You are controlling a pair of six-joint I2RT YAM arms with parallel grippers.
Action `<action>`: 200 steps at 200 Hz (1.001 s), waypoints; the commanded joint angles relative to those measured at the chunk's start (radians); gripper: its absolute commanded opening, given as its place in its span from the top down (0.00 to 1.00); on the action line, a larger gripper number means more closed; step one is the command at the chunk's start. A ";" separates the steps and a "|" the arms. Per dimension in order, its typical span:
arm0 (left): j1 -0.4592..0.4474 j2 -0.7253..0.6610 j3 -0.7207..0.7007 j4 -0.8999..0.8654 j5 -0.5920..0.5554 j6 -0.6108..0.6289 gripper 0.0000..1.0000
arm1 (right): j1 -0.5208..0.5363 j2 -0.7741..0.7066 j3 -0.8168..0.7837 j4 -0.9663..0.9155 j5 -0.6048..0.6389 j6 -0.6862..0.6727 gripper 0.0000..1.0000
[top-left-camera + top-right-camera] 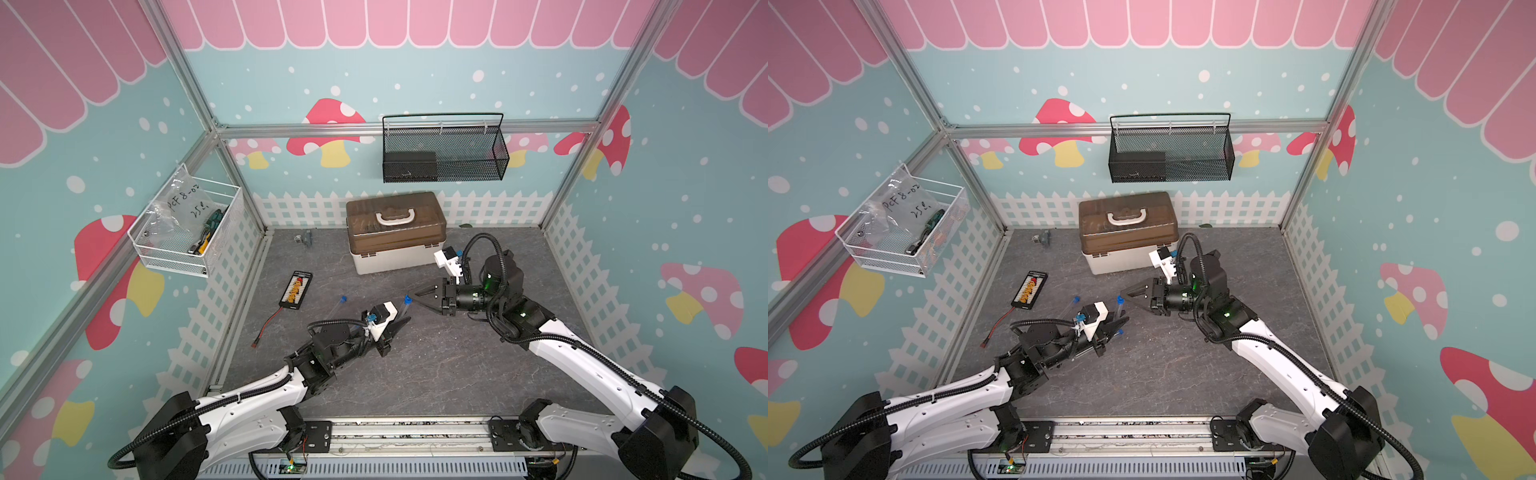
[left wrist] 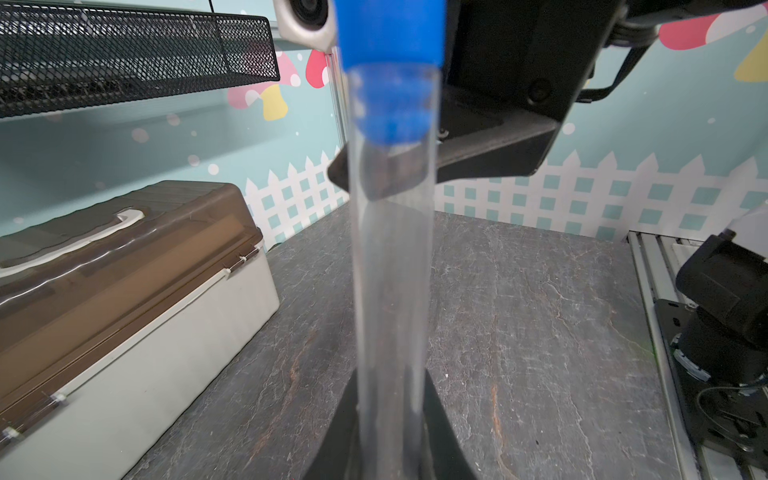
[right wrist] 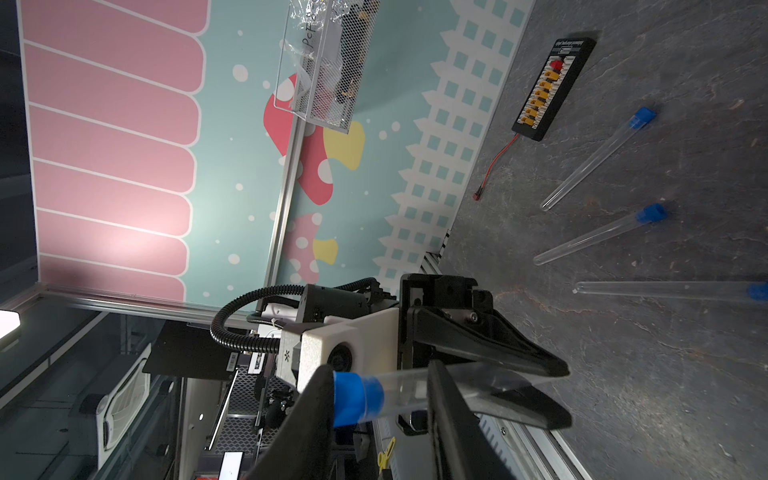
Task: Insert stoppers into test tubes
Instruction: Insert the stopper into the test tube.
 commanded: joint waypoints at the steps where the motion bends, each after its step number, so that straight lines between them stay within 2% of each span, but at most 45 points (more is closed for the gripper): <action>1: 0.003 -0.008 0.005 0.117 0.046 -0.027 1.00 | 0.008 0.021 -0.046 -0.012 0.002 0.020 0.67; 47: 0.003 0.001 0.021 0.255 0.096 -0.032 1.00 | 0.008 0.035 -0.079 -0.007 0.007 0.024 0.71; 145: 0.004 0.041 0.061 0.366 0.087 -0.042 1.00 | 0.008 0.049 -0.156 0.003 0.012 0.012 0.72; 200: 0.005 0.053 0.075 0.393 0.118 -0.042 1.00 | 0.010 0.074 -0.193 0.038 0.004 0.014 0.73</action>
